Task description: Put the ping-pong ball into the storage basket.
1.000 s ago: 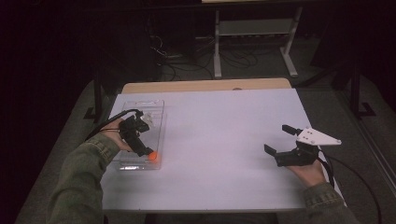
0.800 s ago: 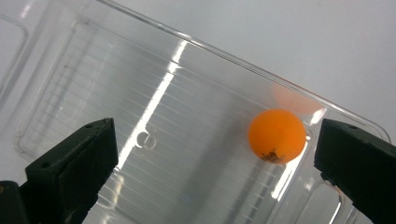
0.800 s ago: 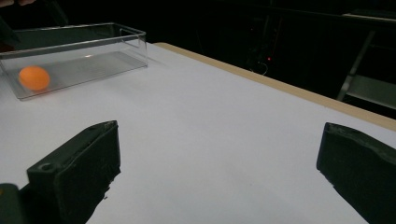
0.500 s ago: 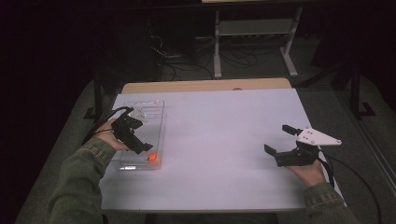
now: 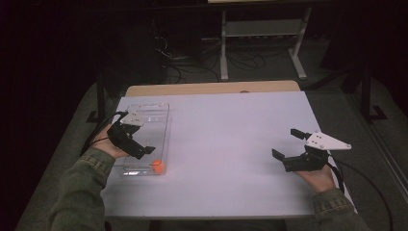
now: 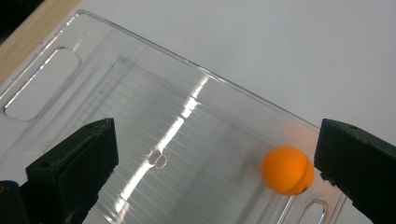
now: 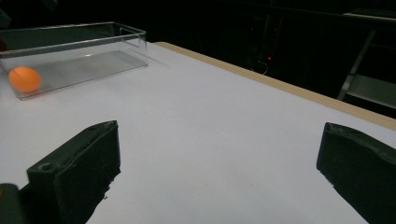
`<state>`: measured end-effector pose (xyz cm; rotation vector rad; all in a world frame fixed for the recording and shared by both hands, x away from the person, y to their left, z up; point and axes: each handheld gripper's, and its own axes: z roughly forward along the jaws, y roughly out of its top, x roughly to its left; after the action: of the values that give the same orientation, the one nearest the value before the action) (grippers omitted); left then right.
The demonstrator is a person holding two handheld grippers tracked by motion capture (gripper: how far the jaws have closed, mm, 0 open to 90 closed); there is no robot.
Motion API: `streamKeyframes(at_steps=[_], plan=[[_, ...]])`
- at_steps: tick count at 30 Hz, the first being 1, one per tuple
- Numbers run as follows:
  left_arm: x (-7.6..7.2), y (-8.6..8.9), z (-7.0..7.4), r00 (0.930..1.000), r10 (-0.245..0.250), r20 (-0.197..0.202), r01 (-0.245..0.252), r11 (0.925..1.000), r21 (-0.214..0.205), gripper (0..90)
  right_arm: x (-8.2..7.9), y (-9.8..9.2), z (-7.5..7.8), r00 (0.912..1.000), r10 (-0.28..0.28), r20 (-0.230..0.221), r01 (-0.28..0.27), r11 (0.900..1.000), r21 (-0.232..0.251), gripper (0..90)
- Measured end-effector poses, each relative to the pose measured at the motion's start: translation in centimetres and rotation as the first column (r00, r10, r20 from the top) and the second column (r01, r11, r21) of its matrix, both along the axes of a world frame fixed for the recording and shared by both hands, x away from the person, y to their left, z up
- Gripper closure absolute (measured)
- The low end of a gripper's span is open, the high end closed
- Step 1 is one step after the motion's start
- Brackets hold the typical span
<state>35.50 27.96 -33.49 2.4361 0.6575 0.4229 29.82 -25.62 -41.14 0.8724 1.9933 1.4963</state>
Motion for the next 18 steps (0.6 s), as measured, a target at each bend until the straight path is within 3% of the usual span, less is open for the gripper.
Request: streamKeyframes(at_steps=[8,11,18], plan=[[-0.6,0.7,0.5,0.9984,0.030,0.048,-0.029,0.9988,-0.040,0.0,0.0,0.1,0.0,1.0000,0.002,0.000,-0.002,1.0000,0.000,0.0],[-0.9,0.8,0.8,0.9970,0.043,0.065,-0.038,0.9966,-0.073,0.0,0.0,0.0,0.0,1.0000,0.001,-0.001,-0.001,1.0000,-0.001,0.0],[-1.6,1.0,0.5,0.9891,0.091,0.115,-0.080,0.9918,-0.100,0.0,0.0,0.0,0.0,1.0000,0.001,0.000,-0.001,1.0000,-0.001,0.0]])
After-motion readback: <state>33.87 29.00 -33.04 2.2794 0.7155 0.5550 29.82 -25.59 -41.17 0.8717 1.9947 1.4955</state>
